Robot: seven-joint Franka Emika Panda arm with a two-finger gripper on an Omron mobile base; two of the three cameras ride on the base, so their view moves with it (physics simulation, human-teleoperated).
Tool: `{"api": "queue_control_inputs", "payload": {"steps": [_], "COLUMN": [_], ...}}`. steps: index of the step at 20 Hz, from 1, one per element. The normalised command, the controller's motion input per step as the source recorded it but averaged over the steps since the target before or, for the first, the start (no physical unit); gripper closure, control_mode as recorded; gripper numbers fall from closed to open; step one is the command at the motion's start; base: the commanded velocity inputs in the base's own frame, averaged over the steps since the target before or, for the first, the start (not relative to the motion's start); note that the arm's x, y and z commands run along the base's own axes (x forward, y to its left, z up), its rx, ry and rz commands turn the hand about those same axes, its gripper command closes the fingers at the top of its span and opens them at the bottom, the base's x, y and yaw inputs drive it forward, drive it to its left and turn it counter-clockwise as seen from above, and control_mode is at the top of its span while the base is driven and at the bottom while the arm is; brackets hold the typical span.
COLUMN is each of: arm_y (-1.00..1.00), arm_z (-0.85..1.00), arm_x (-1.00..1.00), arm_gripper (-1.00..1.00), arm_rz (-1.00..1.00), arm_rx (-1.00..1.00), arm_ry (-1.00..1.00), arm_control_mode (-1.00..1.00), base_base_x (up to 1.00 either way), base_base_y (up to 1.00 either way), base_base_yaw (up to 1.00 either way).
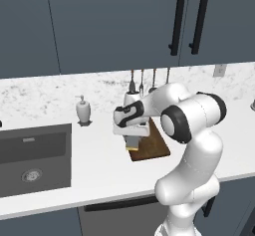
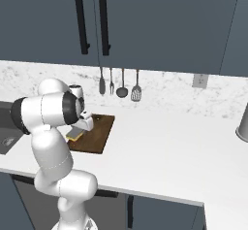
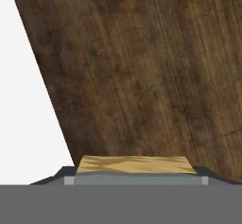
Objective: Pick up the sponge from the counter and clean the cutting board by briefly scrubbing or pressing down on the cutting board. Once finished, release the sponge.
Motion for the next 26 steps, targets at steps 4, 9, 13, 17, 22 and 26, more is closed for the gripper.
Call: {"api": "queue_control_inputs", "payload": {"steps": [4, 9, 13, 17, 22, 26], "arm_y": [-0.06, -0.49, -0.33, -0.38, -0.39, -0.53], "arm_z": [-0.26, -0.41, -0.03, 0.04, -0.09, -0.05], "arm_x": [0.47, 0.10, 0.10, 0.06, 0.09, 0.19], "arm_gripper": [1.00, 1.00, 1.00, 1.00, 1.00, 1.00], "arm_rz": [0.00, 0.05, 0.05, 0.02, 0.00, 0.00], "arm_rx": [0.00, 0.00, 0.02, 0.06, 0.01, 0.00], "arm_ry": [0.00, -0.07, -0.07, -0.01, 0.00, -0.01], "arm_control_mode": [-1.00, -1.00, -1.00, -1.00, -1.00, -1.00], "base_base_x": [0.00, 0.00, 0.00, 0.00, 0.00, 0.00], "base_base_y": [0.00, 0.00, 0.00, 0.00, 0.00, 0.00], "base_base_yaw": [0.00, 0.00, 0.00, 0.00, 0.00, 0.00]}}
